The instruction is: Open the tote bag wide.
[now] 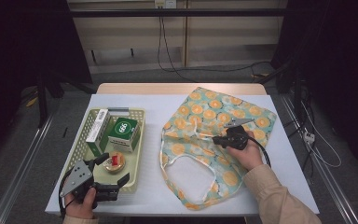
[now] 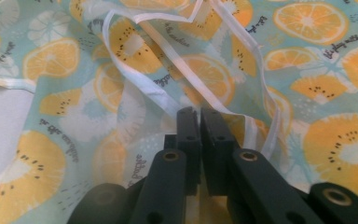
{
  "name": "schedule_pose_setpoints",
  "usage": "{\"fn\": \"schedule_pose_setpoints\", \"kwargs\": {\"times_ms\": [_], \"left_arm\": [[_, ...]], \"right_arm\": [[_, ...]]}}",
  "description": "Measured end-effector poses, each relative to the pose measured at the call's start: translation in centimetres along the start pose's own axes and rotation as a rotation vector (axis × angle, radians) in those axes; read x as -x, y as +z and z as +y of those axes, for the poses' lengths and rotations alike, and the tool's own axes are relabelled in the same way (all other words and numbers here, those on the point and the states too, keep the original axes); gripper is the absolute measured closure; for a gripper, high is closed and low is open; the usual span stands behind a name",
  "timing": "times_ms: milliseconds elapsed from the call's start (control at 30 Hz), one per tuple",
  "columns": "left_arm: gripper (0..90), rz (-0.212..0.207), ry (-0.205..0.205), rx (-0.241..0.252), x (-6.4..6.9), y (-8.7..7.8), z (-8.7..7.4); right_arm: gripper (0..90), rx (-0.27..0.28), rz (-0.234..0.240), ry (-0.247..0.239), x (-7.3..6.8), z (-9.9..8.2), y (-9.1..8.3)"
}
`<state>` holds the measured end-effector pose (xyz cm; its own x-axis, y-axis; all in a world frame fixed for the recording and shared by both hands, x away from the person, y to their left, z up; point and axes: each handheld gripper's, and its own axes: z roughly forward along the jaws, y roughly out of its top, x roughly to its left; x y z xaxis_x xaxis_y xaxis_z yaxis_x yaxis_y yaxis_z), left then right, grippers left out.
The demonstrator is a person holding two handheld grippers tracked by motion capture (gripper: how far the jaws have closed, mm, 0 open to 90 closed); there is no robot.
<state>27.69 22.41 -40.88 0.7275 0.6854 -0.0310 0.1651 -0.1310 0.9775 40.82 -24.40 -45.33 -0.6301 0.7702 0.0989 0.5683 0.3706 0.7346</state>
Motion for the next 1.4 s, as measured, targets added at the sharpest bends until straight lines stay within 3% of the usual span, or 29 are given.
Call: {"fn": "schedule_pose_setpoints", "kwargs": {"times_ms": [200, 467, 733, 867, 1033, 1200, 1300, 1333, 1400], "left_arm": [[2.2, 0.000, 0.002, -0.001, 0.0, 0.0, 0.0], [2.2, 0.000, 0.000, 0.001, 0.0, 0.0, 0.0], [2.2, -0.002, 0.004, -0.001, 0.1, 0.0, 0.1], [2.2, -0.003, 0.003, 0.001, 0.1, 0.1, 0.1], [2.2, -0.003, 0.001, 0.002, 0.2, 0.1, 0.1], [2.2, -0.004, 0.001, 0.000, 0.2, 0.1, 0.1], [2.2, -0.004, 0.004, -0.003, 0.1, 0.1, 0.0], [2.2, -0.003, 0.001, -0.002, 0.1, 0.1, 0.0], [2.2, -0.005, 0.005, -0.004, 0.1, 0.1, 0.0]], "right_arm": [[69.2, -0.012, -0.025, -0.015, -0.2, 0.0, -0.1], [44.1, 0.044, -0.045, -0.024, -0.8, 0.7, -2.0], [34.3, 0.086, -0.009, -0.037, -2.3, 1.2, -3.8], [42.7, 0.087, 0.026, -0.068, -3.4, 1.3, -4.4], [61.4, 0.093, 0.077, -0.104, -4.9, 1.1, -4.5], [88.4, 0.101, 0.167, -0.138, -6.1, 0.9, -4.1], [90.0, 0.086, 0.214, -0.160, -7.1, 0.8, -3.5], [90.0, 0.082, 0.235, -0.148, -7.3, 0.7, -3.2], [90.0, 0.052, 0.212, -0.168, -7.5, 0.4, -2.4]]}}
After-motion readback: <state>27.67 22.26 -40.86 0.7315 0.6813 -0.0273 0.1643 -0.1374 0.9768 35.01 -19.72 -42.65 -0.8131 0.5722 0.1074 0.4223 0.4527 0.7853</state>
